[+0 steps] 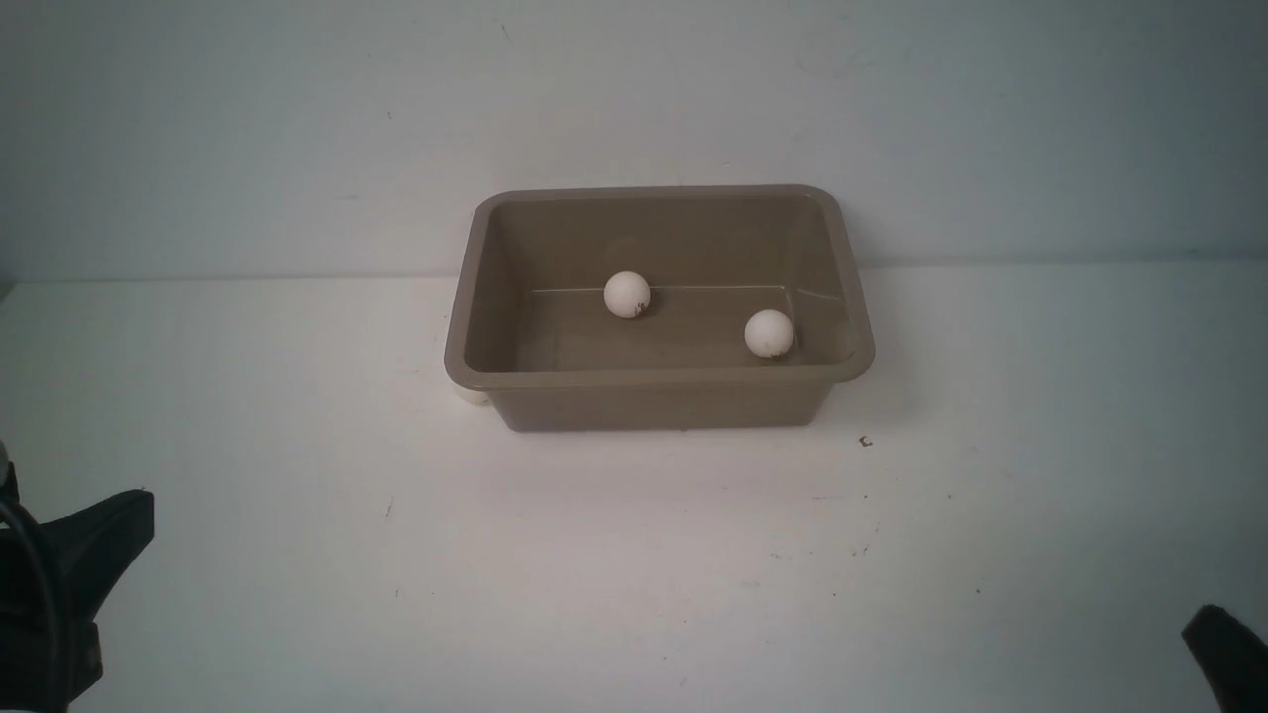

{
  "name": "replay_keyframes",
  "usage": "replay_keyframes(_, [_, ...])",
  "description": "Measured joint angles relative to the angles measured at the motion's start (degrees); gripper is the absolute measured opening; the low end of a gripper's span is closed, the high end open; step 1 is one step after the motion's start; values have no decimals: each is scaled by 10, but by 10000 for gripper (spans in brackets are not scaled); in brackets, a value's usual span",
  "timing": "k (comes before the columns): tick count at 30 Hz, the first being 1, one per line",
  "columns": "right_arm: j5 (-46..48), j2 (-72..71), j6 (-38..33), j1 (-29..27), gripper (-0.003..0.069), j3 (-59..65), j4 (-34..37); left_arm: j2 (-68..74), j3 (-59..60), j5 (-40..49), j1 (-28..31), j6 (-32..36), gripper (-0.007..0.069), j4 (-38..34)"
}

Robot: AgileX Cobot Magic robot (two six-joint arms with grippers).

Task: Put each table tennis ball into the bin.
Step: Use the left arm to clamp the table tennis ball closest to it

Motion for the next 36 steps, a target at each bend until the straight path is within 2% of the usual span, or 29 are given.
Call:
replay_keyframes(12, [88,0,0,0,496,0,-3,0,0,16,0,0,490,-7])
replay_keyframes(15, [113,0,0,0,496,0,-18,0,0,16,0,0,490,-7])
replay_keyframes(23, [168,0,1,0,496,0,-130,0,0,16,0,0,490,-7])
replay_keyframes(33, [180,-1,2,0,496,0,-140,1,0,7,0,10,490,-7])
replay_keyframes(36, [181,-1,2,0,496,0,-141,19,0,-29,0,34,490,-10])
